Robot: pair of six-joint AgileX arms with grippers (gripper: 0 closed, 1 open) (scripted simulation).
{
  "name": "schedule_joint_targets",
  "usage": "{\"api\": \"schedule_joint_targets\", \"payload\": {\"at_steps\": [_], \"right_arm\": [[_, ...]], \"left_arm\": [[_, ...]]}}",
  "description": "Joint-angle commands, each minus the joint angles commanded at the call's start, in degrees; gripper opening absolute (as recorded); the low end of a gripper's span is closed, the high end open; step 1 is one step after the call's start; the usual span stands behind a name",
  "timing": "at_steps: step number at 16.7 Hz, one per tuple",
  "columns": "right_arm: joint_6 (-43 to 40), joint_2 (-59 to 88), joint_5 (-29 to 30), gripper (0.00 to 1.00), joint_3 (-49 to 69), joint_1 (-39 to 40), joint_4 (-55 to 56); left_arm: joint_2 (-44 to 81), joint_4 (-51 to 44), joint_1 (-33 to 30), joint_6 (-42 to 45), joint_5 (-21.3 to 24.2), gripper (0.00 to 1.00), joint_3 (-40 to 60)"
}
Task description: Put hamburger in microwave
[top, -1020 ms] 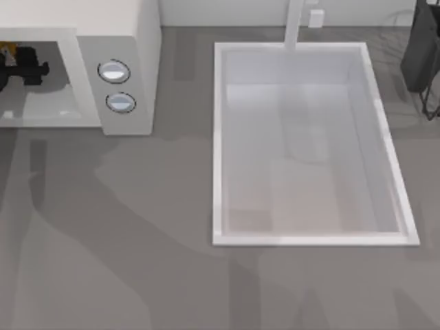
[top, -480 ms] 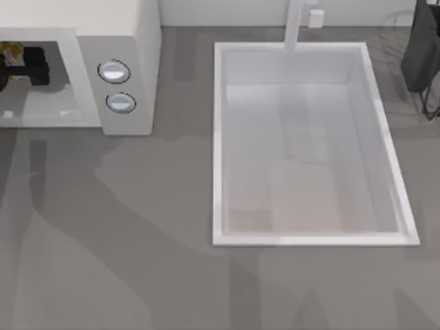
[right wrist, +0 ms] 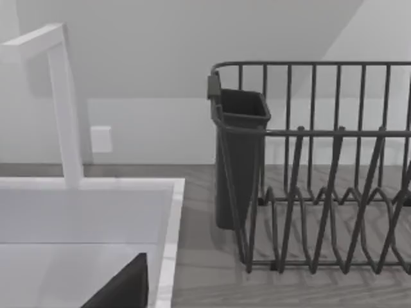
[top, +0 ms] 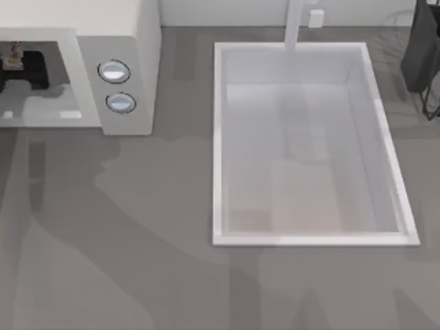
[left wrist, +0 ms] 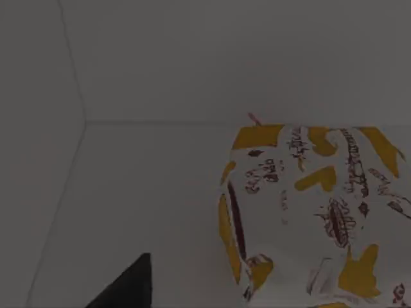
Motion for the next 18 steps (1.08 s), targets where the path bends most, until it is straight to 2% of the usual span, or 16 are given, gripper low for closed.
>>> {"api": "schedule_joint_targets", "payload": {"at_steps": [3,8,11,14,18], "right_arm": [[0.0,0.0,0.0,1.0,0.0,0.0,0.0],[0.0,0.0,0.0,1.0,0.0,0.0,0.0],[0.0,0.0,0.0,1.0,0.0,0.0,0.0],[0.0,0.0,0.0,1.0,0.0,0.0,0.0],[0.0,0.0,0.0,1.0,0.0,0.0,0.0]], "left_arm": [[-4.55,4.5,1.52,0.62,1.39,1.0,-9.15],[-15.16,14.16,4.94,1.83,4.17,1.0,-32.07],[-20.3,19.28,6.75,2.4,5.66,1.0,-42.1],[-22.87,22.22,7.78,2.72,6.55,1.0,-46.68],[-22.77,22.28,7.55,2.69,6.51,1.0,-46.81]]}}
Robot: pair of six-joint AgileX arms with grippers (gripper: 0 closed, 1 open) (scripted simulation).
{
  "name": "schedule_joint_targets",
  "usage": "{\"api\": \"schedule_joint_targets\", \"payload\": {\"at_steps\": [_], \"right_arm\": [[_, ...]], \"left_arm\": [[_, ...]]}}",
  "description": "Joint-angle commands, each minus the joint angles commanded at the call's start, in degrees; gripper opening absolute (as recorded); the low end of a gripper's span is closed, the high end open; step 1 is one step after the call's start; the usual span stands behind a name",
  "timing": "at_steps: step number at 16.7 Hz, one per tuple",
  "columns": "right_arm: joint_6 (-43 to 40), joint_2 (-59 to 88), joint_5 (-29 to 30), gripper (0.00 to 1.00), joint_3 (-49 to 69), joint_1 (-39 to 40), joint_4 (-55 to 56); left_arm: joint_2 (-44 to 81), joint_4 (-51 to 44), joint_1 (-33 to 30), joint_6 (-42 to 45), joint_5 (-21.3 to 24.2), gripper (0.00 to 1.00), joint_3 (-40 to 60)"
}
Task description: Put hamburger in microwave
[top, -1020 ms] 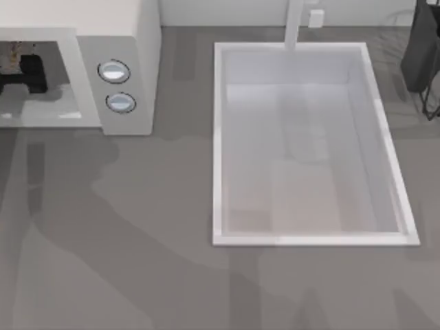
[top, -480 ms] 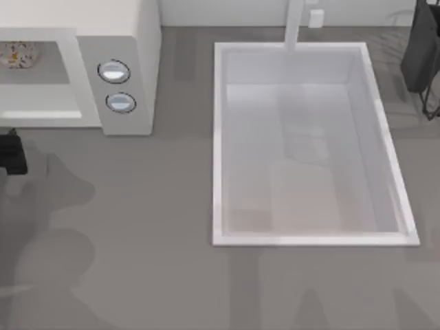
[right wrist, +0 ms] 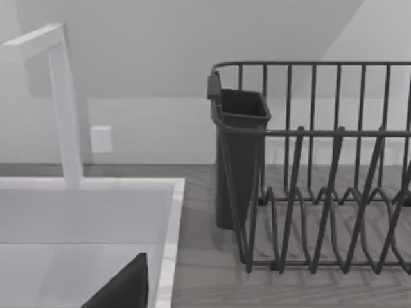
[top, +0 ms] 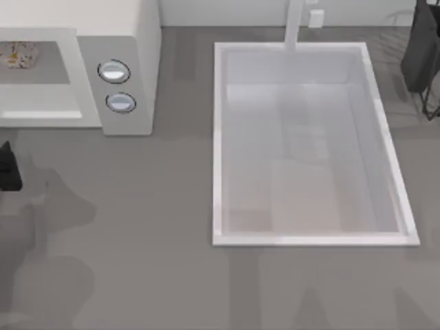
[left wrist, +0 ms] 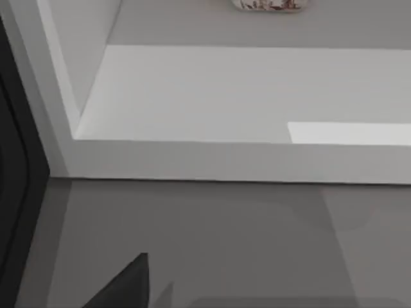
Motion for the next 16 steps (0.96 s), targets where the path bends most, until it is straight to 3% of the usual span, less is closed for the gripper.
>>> {"api": "schedule_joint_targets", "payload": {"at_steps": [5,12,16], "right_arm": [[0.0,0.0,0.0,1.0,0.0,0.0,0.0],[0.0,0.0,0.0,1.0,0.0,0.0,0.0],[0.0,0.0,0.0,1.0,0.0,0.0,0.0]], "left_arm": [[-6.03,-6.56,-0.06,0.03,-0.12,1.0,1.72],[-22.98,-30.61,0.0,-0.07,-0.41,1.0,6.52],[-26.59,-34.38,0.03,-0.11,-0.38,1.0,7.82]]}}
